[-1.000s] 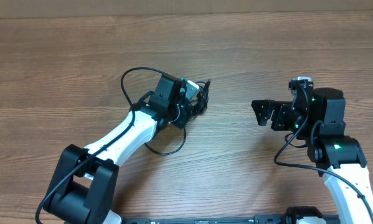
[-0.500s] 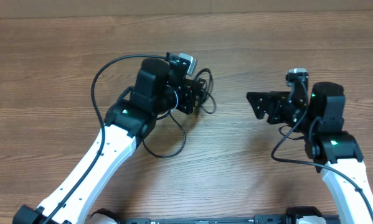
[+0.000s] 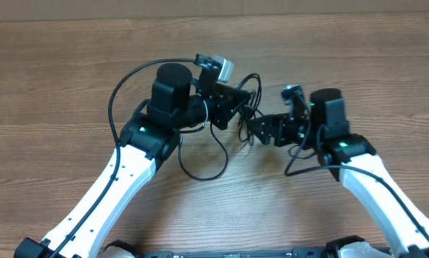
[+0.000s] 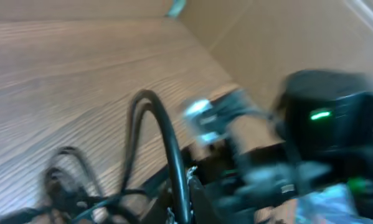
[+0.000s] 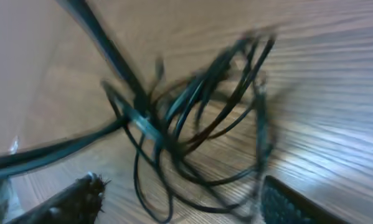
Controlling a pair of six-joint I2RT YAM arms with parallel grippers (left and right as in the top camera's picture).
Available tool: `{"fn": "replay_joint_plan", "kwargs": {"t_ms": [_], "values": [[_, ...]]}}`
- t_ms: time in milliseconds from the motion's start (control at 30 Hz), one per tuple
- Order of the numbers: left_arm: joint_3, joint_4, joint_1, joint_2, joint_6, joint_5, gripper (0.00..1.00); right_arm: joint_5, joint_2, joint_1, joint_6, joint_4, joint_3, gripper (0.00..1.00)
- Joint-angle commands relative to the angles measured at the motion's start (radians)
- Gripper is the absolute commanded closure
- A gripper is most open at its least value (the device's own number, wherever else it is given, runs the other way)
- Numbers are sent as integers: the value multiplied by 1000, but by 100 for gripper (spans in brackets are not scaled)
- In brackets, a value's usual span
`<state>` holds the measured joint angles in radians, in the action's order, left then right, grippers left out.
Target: Untangle cables
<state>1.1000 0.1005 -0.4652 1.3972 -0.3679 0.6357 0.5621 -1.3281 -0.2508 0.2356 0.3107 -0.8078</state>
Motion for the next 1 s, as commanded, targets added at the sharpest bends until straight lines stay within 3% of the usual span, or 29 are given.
{"fn": "replay_joint_plan", "kwargs": {"t_ms": [0, 133, 200, 367, 467, 533, 667, 767, 867, 900, 967], "values": [[16, -22, 1, -22, -67, 94, 96, -12, -71, -37, 1, -55, -24, 41], [16, -18, 18, -23, -66, 116, 96, -148, -143, -42, 52, -97, -24, 74], [16, -8, 42, -28, -64, 114, 96, -249, -166, -42, 114, -92, -24, 96], [16, 87, 145, -35, -11, 83, 96, -486, -173, -42, 188, -18, -24, 96], [16, 201, 215, -35, 61, -31, 96, -624, -173, -42, 215, 61, -24, 96], [16, 306, 282, -35, 80, -203, 96, -759, -173, -40, 304, 154, -24, 96], [16, 387, 351, -35, 76, -371, 96, -782, -173, -30, 322, 190, -24, 96], [16, 432, 368, -35, 72, -419, 96, -788, -173, -28, 324, 202, -24, 96], [16, 472, 365, -34, 64, -470, 96, -852, -173, -28, 415, 249, -24, 96], [16, 489, 365, -34, 42, -478, 92, -853, -173, -29, 452, 251, -24, 96], [16, 496, 364, -34, 14, -454, 63, -786, -172, -29, 425, 209, -24, 94]]}}
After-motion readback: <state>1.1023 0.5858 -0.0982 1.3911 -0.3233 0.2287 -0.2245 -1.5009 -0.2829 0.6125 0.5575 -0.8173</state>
